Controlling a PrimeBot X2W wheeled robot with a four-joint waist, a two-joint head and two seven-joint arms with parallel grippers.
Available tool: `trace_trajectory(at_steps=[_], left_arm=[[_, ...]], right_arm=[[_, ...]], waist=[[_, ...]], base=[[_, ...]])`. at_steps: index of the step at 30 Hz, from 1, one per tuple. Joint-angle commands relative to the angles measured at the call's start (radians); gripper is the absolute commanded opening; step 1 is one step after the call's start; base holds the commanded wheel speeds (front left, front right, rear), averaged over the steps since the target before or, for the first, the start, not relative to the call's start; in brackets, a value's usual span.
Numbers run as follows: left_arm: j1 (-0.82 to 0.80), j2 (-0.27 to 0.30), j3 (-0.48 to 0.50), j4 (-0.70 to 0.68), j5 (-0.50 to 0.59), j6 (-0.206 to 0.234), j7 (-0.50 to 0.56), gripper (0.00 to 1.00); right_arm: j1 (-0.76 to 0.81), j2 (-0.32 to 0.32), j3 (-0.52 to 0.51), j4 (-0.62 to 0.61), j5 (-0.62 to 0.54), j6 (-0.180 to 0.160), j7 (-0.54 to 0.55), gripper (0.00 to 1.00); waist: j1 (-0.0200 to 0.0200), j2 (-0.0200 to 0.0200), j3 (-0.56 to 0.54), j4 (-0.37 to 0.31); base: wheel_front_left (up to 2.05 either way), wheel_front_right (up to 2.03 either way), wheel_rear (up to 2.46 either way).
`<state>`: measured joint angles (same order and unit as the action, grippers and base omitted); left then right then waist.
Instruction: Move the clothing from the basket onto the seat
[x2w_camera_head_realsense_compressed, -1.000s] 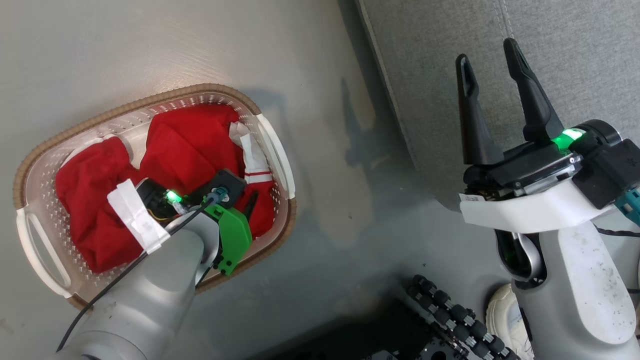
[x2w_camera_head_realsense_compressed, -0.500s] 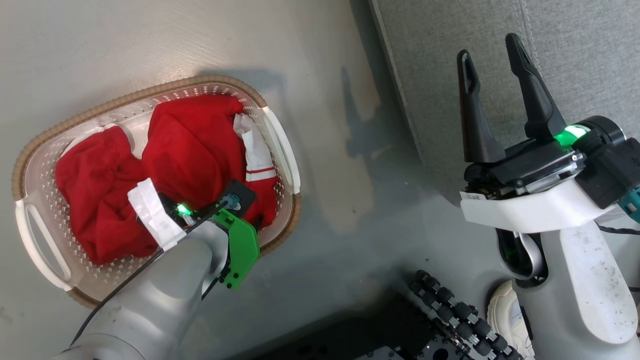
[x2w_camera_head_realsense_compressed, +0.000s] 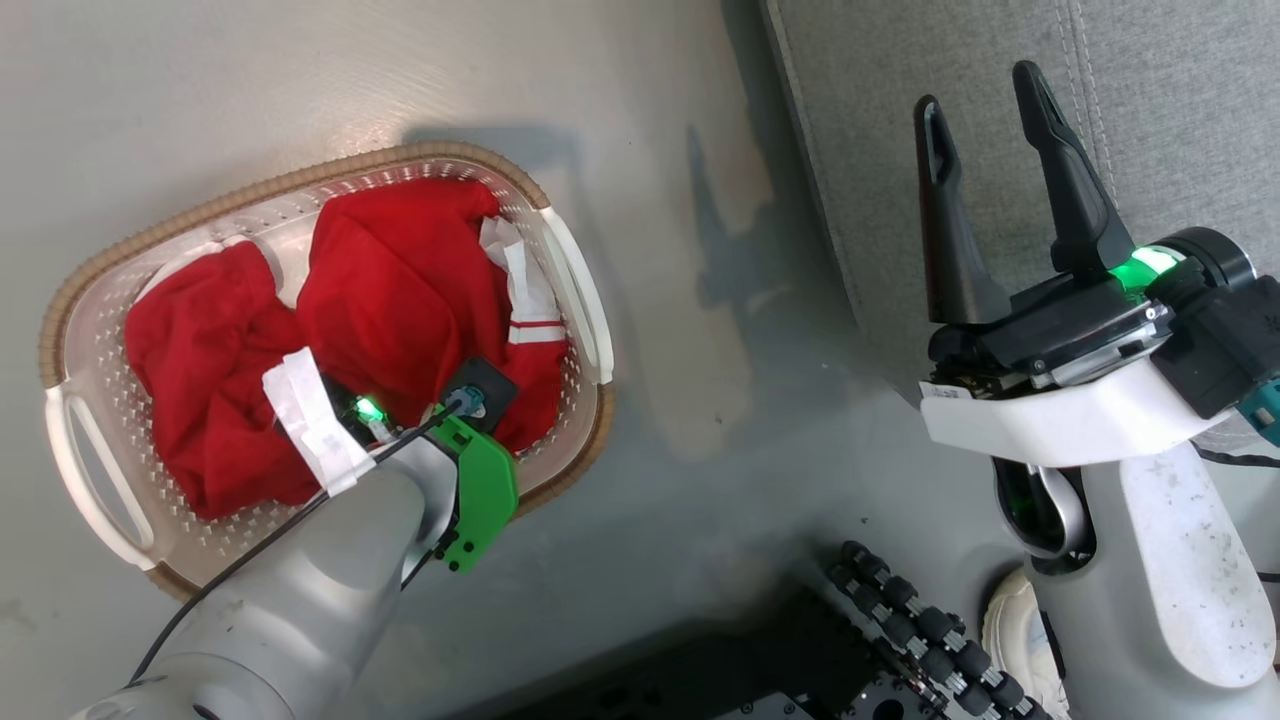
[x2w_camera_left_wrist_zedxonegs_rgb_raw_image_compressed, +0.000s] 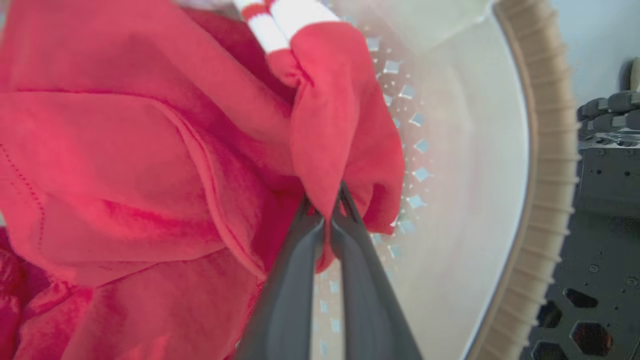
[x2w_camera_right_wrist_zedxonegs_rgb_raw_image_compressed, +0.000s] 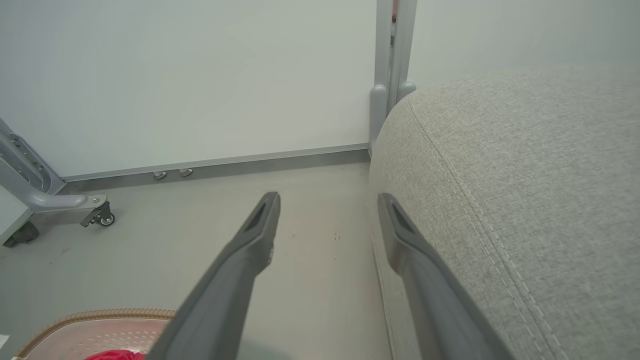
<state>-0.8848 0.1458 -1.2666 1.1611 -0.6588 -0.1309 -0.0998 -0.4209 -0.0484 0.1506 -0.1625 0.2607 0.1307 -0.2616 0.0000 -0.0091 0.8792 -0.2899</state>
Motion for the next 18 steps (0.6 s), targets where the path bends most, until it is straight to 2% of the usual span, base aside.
trace_trajectory(at_steps=[1, 10, 18], left_arm=[[-0.018, -0.003, -0.004, 0.000, -0.006, 0.000, -0.013, 0.00], [0.001, -0.022, -0.010, -0.015, -0.056, 0.000, -0.085, 0.00], [0.034, -0.042, -0.012, -0.050, -0.108, 0.000, -0.148, 0.00]], right_arm=[[-0.010, -0.001, 0.002, 0.004, -0.006, 0.000, -0.003, 1.00], [0.007, -0.001, -0.006, 0.036, -0.018, 0.000, -0.003, 1.00], [0.047, -0.002, -0.021, 0.081, -0.043, 0.000, -0.003, 1.00]], waist=[[0.0000, 0.0091, -0.016, 0.005], [0.0000, 0.0091, -0.118, 0.032], [0.0000, 0.0091, -0.254, 0.084]], base=[[0.00, 0.00, 0.00], [0.00, 0.00, 0.00], [0.00, 0.00, 0.00]])
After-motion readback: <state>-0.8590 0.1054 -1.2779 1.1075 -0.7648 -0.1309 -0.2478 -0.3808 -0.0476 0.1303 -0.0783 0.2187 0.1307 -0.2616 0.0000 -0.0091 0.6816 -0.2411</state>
